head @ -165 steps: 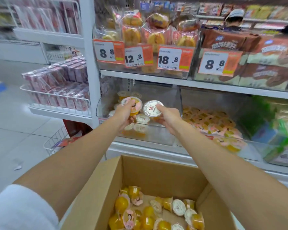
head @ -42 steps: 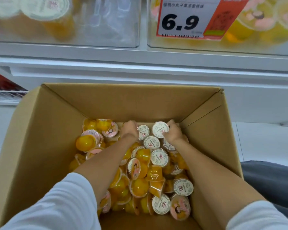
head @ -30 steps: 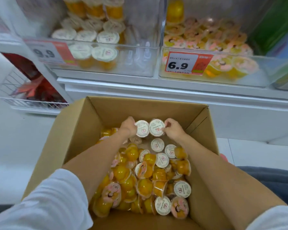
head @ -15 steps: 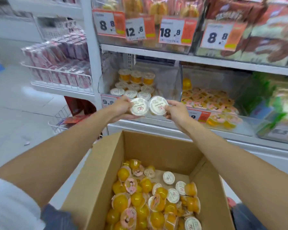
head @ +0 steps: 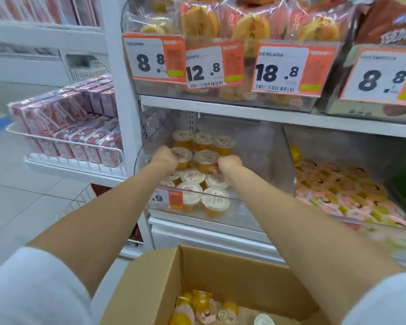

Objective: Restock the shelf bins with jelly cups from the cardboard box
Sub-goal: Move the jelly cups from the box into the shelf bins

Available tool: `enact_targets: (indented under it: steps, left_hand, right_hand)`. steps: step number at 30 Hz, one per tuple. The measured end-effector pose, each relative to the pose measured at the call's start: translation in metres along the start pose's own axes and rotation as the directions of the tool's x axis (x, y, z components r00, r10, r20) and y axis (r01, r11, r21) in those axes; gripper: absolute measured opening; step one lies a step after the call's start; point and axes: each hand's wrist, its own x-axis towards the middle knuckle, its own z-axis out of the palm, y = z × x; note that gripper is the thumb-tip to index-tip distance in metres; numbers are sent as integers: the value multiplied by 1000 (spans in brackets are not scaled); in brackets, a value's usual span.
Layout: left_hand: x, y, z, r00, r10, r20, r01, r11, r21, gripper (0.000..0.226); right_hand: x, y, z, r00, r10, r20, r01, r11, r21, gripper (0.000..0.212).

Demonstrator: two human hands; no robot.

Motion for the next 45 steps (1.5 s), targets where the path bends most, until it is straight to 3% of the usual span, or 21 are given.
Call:
enact_targets:
  steps: [1,3,5,6,8,10,13,17,20,22,25,27,31,35,38,41,45]
  left_hand:
    - [0,-4,1,998,65,-21,-60,980,189,26]
    - [-3,-9,1,959,273,-72,-199,835,513,25]
    - [-2,-13,-1,864,497,-82,-319,665,675,31]
    - [3,-16,-2,846,533,-33,-368,628,686,29]
    - [11,-19,-3,879,473,59,-408,683,606,31]
    - [17,-20,-3,915,399,65,-364,745,559,49]
    - [20,-15,0,925,372,77,-341,725,599,52]
    - [13,-16,1,946,293,141,-318,742,590,72]
    - [-9,-9,-3,925,381,-1,-322,782,533,45]
    - [-35,-3,-4,893,442,-83,-355,805,475,24]
    - [-87,8,-2,905,421,-53,-384,867,318,4]
    - [-122,10,7,910,413,-12,-398,884,246,4]
    - [-176,-12,48,933,324,158,-352,914,204,3]
    - [-209,-67,109,901,133,413,-278,908,314,11]
    - [-223,-108,163,823,-47,566,-227,886,404,20]
    - [-235,-141,219,758,-127,640,-257,843,472,27]
    - [-245,-177,288,702,-194,685,-291,800,524,37]
  right_hand:
    - [8,3,5,999,32,0,-32,997,68,16]
    - [22,11,13,999,45,15,-47,983,177,21]
    - [26,16,19,999,12,47,-22,974,223,21]
    - [28,17,21,998,-8,62,-7,973,230,20]
    - [33,19,22,996,-26,87,9,982,187,15]
    - [35,22,23,993,-30,114,12,988,156,12]
    - [32,25,23,993,-72,96,68,997,48,10]
    - [8,19,18,972,-220,84,227,970,-90,42]
    - [-11,15,2,917,-396,44,391,874,-288,37]
    - [-29,16,-13,834,-550,46,512,741,-434,28]
    - [-67,21,-40,693,-720,46,625,567,-537,13]
    - [-96,33,-59,668,-744,18,638,560,-528,8]
    - [-129,98,-99,805,-590,61,527,664,-530,12]
    - [-134,199,-152,952,-263,157,301,704,-644,18]
    - [-127,273,-200,993,-13,120,100,650,-753,19]
    - [-111,331,-238,978,205,38,-78,529,-845,21]
    - [-91,385,-241,957,279,74,-5,272,-962,39]
